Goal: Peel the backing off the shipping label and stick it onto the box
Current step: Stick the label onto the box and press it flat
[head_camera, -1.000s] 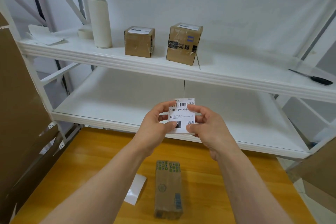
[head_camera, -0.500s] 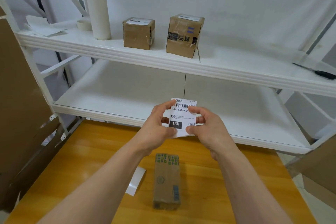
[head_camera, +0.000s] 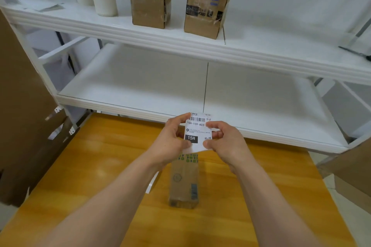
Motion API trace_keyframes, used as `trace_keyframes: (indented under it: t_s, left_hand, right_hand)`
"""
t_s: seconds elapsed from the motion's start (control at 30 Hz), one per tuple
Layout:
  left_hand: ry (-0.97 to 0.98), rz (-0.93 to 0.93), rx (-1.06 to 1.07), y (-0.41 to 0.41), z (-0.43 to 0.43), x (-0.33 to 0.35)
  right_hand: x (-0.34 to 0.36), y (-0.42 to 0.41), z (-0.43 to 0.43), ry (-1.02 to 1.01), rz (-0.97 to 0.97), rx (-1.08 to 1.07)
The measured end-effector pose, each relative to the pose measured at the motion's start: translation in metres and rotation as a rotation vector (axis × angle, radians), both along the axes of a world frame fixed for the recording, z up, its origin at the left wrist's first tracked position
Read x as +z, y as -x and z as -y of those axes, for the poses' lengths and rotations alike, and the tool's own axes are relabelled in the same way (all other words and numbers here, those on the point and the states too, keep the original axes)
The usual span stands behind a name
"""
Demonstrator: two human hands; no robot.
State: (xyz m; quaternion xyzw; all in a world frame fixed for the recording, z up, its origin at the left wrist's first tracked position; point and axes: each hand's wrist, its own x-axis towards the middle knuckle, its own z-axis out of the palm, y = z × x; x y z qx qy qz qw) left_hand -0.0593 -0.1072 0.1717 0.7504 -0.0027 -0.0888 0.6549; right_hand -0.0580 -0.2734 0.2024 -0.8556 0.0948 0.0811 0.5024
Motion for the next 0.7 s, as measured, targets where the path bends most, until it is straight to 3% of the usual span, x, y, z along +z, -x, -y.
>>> trace_keyframes:
  t_s: [0.7]
  left_hand:
    - [-0.109,-0.285,0.112,-0.006,0.002,-0.138]
  right_hand:
    - [-0.159,-0.006,-0.005,0.078,-0.192,-0.001]
